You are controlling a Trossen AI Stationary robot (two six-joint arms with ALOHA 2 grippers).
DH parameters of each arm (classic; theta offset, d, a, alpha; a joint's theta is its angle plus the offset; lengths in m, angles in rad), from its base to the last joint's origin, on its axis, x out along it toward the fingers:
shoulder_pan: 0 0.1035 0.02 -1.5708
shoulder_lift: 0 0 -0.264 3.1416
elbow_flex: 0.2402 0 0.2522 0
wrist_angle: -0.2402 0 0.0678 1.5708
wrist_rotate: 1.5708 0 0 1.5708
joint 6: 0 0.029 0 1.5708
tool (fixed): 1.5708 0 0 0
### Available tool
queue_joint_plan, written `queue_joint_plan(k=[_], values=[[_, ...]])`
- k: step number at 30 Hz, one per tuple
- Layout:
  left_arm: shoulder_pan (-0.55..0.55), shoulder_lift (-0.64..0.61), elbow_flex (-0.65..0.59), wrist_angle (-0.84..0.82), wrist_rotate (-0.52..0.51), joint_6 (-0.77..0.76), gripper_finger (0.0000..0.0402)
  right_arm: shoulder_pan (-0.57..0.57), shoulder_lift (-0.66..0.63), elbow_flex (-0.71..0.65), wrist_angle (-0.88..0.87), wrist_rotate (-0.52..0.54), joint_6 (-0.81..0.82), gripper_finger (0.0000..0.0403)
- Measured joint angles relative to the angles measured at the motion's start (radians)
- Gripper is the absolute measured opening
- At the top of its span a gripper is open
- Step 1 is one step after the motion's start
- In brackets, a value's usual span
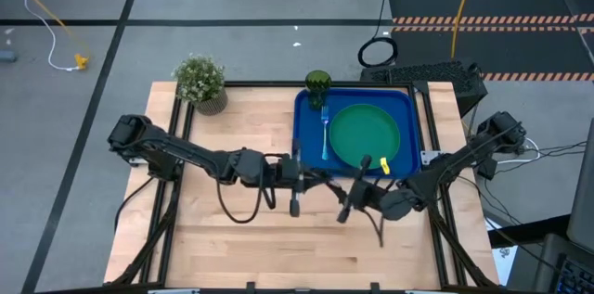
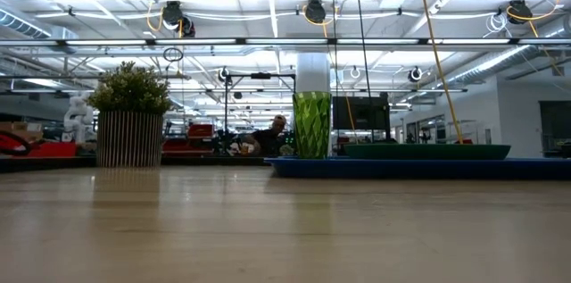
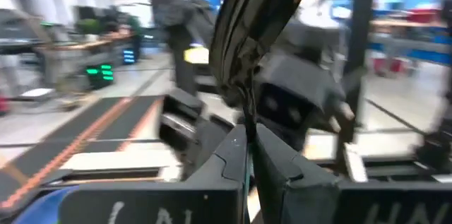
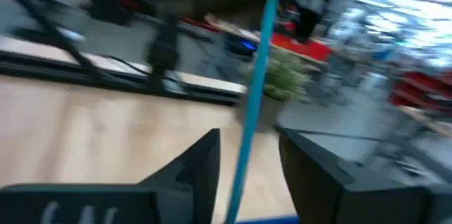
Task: Pick and place plate/cup/fork/spoon on tray
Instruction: Put the blue spoon on the blue serving tray to the left of the blue fork
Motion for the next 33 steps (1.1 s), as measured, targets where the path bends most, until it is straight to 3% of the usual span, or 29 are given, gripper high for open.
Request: queue_joint_plan(k=[11, 18, 21, 25, 33], values=[[0.007, 0.009, 0.000, -0.024, 0.383, -0.009, 0.0004, -0.001, -0.066, 0.000, -0.082, -0.612, 0.192, 0.0170], [-0.013, 0.009, 0.000, -0.022, 0.642, 0.130, 0.0004, -0.034, -0.066, 0.000, -0.078, -0.907, 0.279, 0.0168], [-0.011, 0.009, 0.000, -0.022, 0.732, 0.175, 0.0006, -0.043, -0.063, -0.001, -0.068, -0.975, 0.305, 0.0169], [-0.004, 0.009, 0.000, -0.022, 0.802, 0.233, 0.0007, -0.054, -0.050, -0.051, 0.075, -0.986, 0.333, 0.0168], [0.018, 0.009, 0.000, -0.062, 0.838, 0.317, 0.0006, -0.155, 0.007, -0.139, 0.270, -1.110, 0.454, 0.0174]])
